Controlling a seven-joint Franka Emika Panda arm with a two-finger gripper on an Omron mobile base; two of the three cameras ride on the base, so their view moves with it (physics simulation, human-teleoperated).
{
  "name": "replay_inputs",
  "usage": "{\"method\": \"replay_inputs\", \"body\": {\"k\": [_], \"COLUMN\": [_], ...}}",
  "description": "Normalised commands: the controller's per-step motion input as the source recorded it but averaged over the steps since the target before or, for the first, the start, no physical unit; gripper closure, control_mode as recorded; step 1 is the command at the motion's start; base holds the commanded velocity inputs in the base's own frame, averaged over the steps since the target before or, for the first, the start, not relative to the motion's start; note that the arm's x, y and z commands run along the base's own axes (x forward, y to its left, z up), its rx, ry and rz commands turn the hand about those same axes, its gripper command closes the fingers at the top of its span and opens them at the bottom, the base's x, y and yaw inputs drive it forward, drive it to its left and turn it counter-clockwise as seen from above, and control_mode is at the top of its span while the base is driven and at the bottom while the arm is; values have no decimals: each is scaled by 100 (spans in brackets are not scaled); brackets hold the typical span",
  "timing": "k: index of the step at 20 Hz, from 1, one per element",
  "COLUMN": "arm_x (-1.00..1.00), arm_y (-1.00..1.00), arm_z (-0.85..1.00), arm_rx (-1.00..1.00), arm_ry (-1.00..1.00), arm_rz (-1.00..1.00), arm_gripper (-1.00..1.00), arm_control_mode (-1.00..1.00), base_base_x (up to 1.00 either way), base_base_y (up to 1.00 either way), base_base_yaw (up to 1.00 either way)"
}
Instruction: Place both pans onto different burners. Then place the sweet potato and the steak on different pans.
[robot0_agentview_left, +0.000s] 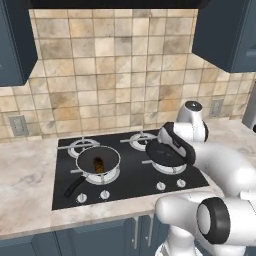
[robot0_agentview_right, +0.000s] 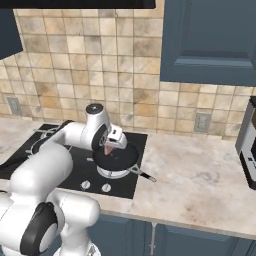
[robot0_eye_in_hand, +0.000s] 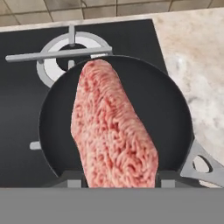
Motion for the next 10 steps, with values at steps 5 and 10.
{"method": "replay_inputs", "body": {"k": [5, 10], "arm_x": [10, 6], "arm_y": [0, 0], "arm_z": [-53, -41], "arm_rx": [0, 0], "arm_ry": [0, 0], "arm_rz": [-2, -2], "arm_gripper": [100, 100], "arm_control_mode": [-100, -100], "base_base_x": [0, 0], "base_base_y": [0, 0], "base_base_yaw": [0, 0]}}
